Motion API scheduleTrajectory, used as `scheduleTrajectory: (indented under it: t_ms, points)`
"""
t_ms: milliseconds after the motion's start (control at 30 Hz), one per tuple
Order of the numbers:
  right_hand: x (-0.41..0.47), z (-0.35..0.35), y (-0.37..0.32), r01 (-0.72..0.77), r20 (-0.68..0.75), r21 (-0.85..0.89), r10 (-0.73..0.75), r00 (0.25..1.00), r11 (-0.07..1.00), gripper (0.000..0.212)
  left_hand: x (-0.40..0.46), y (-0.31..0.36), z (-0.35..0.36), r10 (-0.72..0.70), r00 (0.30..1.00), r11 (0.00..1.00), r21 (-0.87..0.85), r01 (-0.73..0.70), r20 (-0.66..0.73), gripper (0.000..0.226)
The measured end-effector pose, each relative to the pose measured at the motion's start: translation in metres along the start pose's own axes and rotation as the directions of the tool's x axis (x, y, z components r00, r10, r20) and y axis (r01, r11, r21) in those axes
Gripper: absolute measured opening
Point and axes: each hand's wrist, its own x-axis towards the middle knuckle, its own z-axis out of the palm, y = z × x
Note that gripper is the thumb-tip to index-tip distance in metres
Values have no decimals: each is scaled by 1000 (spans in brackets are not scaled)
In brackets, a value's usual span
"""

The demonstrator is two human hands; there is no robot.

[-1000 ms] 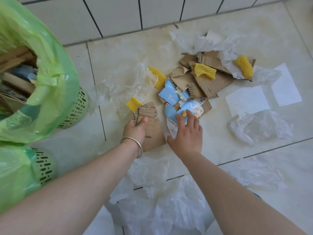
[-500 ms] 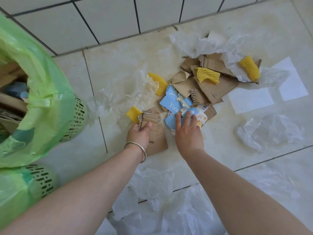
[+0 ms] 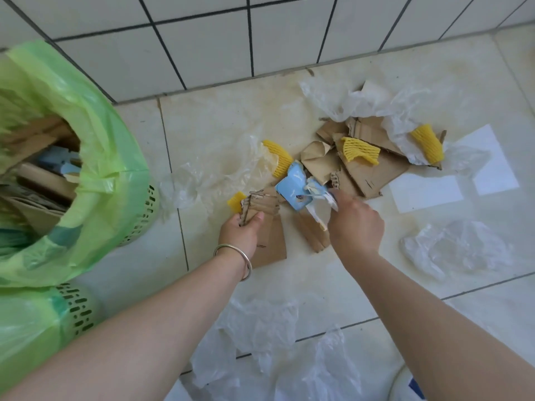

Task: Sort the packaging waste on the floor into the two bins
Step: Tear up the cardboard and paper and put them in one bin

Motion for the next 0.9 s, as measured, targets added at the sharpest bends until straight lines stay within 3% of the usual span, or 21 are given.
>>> scheduleTrajectory:
  t_ms: [67,100,167,233,367,500,667,800,900]
  points:
    - [4,-22,-4,-61,-19,162,65,998,985,33,-3,11,-1,1,1000,999,-32,-1,-2,6]
    - [7,-31,-7,-98,11,284,99,995,954,30,-5,15,-2,6,1000,999,-47,-7,-4,15]
    - [11,-44,-13,-182,137,522,128,982,833,27,-7,24,-4,20,1000,997,-73,-19,9,22]
    - [11,-50,-20,-238,253,638,93,963,733,25,-12,32,-5,34,998,994,-110,-28,56,7]
    - [8,-50,-36,-183,272,679,-13,962,711,18,-21,45,-9,58,990,983,-179,-34,130,9]
    - [-5,-44,-51,-185,310,714,-69,948,675,25,-29,52,-17,76,985,972,-232,-39,152,17]
    - [-15,-42,-61,-288,378,729,-14,926,621,14,-37,53,-35,66,983,965,-262,-18,174,19]
    - [-20,-36,-69,-302,391,705,4,921,642,21,-38,51,-49,55,973,961,-275,9,224,34]
    - [-24,-29,-73,-314,393,682,31,919,660,19,-38,46,-54,58,966,977,-215,-3,252,20]
